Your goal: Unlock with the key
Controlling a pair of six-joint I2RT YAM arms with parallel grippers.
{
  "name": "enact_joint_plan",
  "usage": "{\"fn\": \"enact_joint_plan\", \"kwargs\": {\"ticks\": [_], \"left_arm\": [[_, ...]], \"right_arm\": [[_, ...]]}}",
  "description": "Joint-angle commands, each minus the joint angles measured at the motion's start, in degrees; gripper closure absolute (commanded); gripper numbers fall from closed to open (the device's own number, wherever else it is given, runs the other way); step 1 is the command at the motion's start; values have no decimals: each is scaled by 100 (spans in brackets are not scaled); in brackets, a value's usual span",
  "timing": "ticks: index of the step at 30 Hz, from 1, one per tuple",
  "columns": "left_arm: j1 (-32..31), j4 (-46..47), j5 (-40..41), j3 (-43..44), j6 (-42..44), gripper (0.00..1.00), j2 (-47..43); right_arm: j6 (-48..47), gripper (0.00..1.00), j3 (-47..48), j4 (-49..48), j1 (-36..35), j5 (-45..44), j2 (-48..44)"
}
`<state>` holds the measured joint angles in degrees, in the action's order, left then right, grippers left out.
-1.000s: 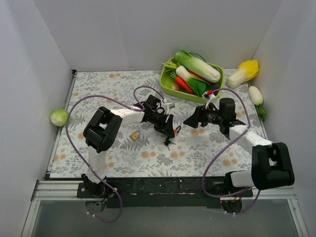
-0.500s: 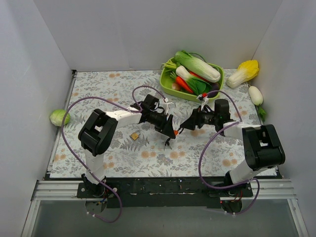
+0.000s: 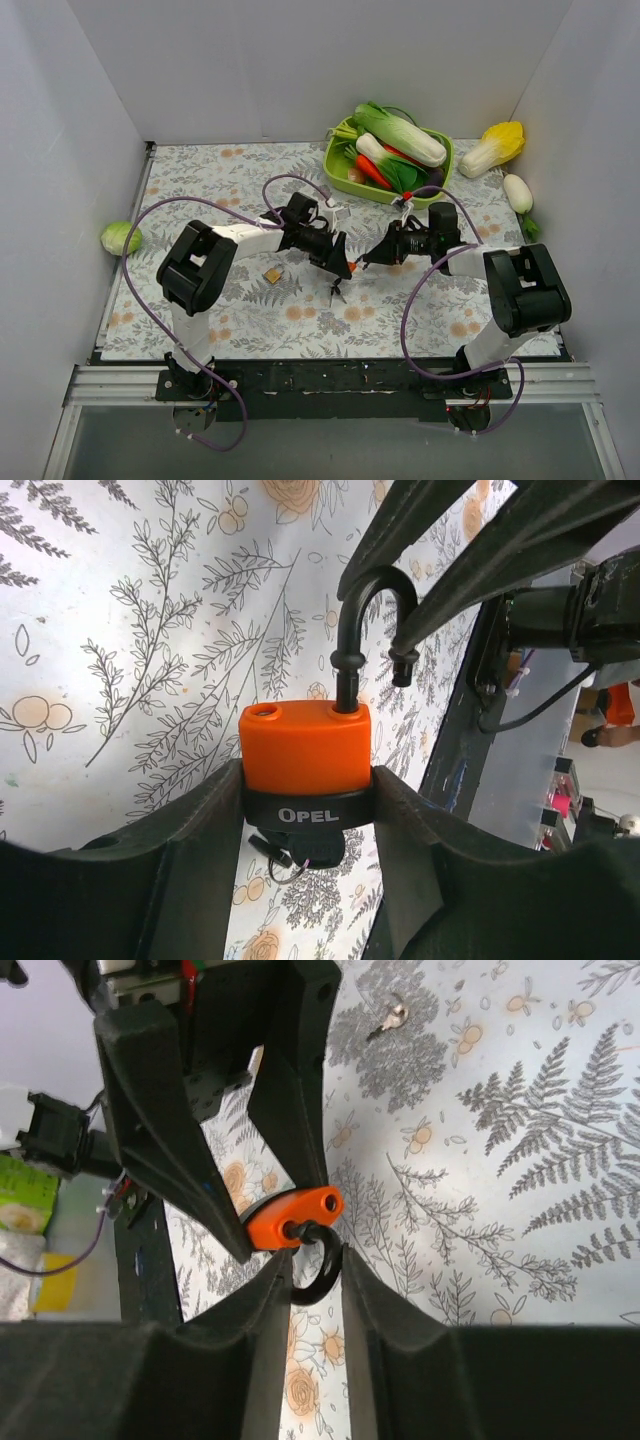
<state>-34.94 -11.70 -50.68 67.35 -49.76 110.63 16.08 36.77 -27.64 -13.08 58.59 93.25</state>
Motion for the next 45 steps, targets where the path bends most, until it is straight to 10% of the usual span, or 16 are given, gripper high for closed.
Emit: {"fn": "enact_joint_plan", "kwargs": {"ticks": [1, 22, 33, 45], "left_arm": [[49, 353, 672, 76, -60, 100, -508], [-769, -789, 5278, 2123, 80, 98, 907], [-778, -746, 4822, 2098, 107, 18, 689], [-734, -165, 4461, 324, 326, 2, -1418]], "right_arm": [[141, 74, 251, -198, -54, 250, 44], [115, 86, 1262, 988, -54, -2519, 1010], [-201, 86, 1376, 1006, -54, -2756, 1134], [-368, 86, 1455, 1243, -63, -3213, 1169]]}}
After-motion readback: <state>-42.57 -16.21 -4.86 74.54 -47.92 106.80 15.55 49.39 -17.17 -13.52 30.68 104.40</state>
